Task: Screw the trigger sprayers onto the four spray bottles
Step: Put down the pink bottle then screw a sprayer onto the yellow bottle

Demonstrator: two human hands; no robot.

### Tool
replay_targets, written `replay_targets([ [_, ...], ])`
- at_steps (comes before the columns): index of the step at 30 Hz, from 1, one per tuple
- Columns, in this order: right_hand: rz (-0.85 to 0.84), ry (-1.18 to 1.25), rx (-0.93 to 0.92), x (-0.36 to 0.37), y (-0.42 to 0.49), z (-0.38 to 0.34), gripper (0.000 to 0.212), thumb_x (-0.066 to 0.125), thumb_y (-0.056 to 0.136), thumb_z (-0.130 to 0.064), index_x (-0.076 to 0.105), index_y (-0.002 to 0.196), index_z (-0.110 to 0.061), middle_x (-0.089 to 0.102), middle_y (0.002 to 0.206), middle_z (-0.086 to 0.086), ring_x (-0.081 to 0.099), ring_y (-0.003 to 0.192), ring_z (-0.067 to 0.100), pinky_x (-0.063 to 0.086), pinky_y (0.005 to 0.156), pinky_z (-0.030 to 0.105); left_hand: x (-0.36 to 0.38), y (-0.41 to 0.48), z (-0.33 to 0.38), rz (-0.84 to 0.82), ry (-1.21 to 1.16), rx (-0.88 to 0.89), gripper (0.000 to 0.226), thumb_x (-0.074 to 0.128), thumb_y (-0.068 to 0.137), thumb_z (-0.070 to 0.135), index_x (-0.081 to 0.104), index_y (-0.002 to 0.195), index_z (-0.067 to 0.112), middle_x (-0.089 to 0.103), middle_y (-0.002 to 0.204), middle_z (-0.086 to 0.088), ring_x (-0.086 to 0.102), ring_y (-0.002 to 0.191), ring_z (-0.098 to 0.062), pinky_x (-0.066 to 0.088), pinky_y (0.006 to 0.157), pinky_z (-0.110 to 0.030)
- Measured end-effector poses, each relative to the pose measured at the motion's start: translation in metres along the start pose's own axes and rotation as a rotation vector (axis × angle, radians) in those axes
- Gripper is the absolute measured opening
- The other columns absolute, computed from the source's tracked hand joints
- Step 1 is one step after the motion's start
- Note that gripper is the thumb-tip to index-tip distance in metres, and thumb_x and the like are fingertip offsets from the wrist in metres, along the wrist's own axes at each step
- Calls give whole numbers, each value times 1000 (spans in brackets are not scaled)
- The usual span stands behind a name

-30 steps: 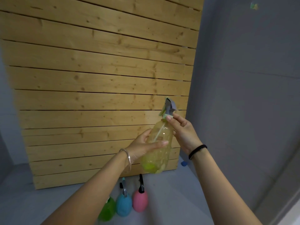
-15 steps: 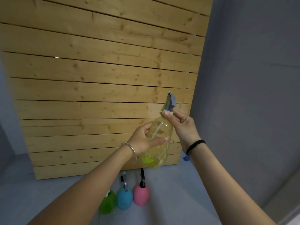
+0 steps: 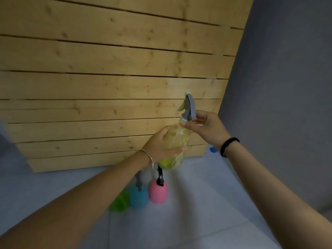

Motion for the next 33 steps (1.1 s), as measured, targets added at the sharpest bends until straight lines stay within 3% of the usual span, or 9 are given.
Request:
replay_targets([
  [3,4,-28,15,6,8,37,20,73,79,-17,70,98,-12,70,95,-2,64,81,-2,48,76,5,10,15,-38,-8,92,-42,83,76,59,55,37,131,42,56,124,16,55,112,-4,45,91,-22],
  [6,40,-53,27,11,12,75,21,74,78,-14,69,98,-8,70,97,1,64,88,8,50,82,10,12,18,-75,-28,185,-65,93,80,68,42,27,142,28,41,136,12,43,126,-12,37,97,-25],
  [10,30,-67,105,19,11,139,18,74,77,-10,66,93,-11,67,91,0,63,87,12,50,76,9,15,16,-129,-98,395,-144,105,78,66,50,17,148,23,26,153,2,28,139,-17,30,111,-35],
  [14,-9,-94,219,29,-1,198,20,74,77,-13,64,91,-22,67,90,-7,63,88,11,49,75,11,24,14,-163,-122,410,-208,115,81,59,55,14,148,25,21,154,3,25,139,-16,26,113,-33],
  [21,-38,-73,320,48,-19,265,27,76,74,-9,66,96,-20,70,96,0,65,96,19,52,90,34,34,19,-193,-212,624,-124,123,83,55,52,10,149,21,21,155,0,24,141,-19,25,115,-36],
  [26,-25,-30,347,67,-24,285,27,75,74,-4,64,93,-20,68,92,-2,64,94,20,52,88,33,37,19,-205,-186,618,-121,118,85,57,45,15,149,19,26,153,0,25,140,-17,19,111,-24],
  [33,-51,-13,351,81,-30,295,25,75,74,-5,64,89,-22,68,92,-2,63,95,21,51,87,29,42,16,-215,-192,640,-149,116,85,58,43,15,148,22,31,150,-1,29,137,-19,23,108,-28],
])
Point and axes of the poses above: each hand's wrist, its own y-axis towards the middle knuckle, its own x-axis out of the palm, z = x × y, the point moved 1 cm from there along y, towards the middle knuckle
